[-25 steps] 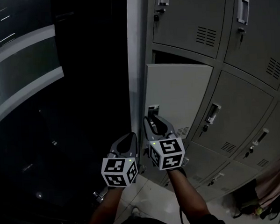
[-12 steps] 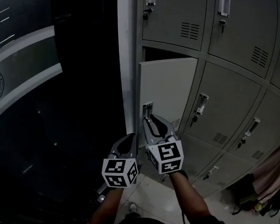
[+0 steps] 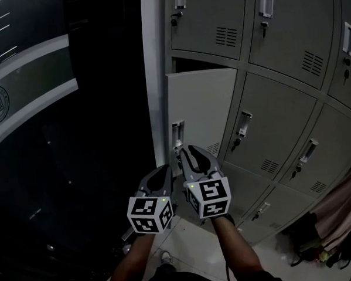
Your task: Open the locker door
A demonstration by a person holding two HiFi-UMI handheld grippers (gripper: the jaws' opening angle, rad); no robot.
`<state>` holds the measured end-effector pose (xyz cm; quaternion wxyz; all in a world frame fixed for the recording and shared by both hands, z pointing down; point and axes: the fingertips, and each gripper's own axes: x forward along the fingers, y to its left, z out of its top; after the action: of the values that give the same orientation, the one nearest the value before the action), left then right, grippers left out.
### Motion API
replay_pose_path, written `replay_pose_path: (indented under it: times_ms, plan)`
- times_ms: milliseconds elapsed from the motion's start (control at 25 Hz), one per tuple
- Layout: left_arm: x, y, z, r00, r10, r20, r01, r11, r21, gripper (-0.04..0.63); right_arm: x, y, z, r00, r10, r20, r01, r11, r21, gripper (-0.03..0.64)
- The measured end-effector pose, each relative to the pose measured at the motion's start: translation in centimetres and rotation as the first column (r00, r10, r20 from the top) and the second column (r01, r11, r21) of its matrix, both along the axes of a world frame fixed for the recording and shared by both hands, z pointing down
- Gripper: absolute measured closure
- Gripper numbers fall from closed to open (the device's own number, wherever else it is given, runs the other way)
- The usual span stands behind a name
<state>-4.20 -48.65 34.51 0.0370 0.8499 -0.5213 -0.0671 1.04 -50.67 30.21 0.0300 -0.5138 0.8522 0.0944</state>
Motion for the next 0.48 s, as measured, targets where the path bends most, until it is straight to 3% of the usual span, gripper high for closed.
replay_pose_path:
  times_ms: [480]
  plan:
    - [2.1, 7.9, -0.1, 0.999, -0.018, 0.042, 0.018, 1.000, -0.004, 0.589, 2.0, 8.7, 0.6, 0.999, -0.016, 0.040, 0.016, 1.000, -0.004, 0.555]
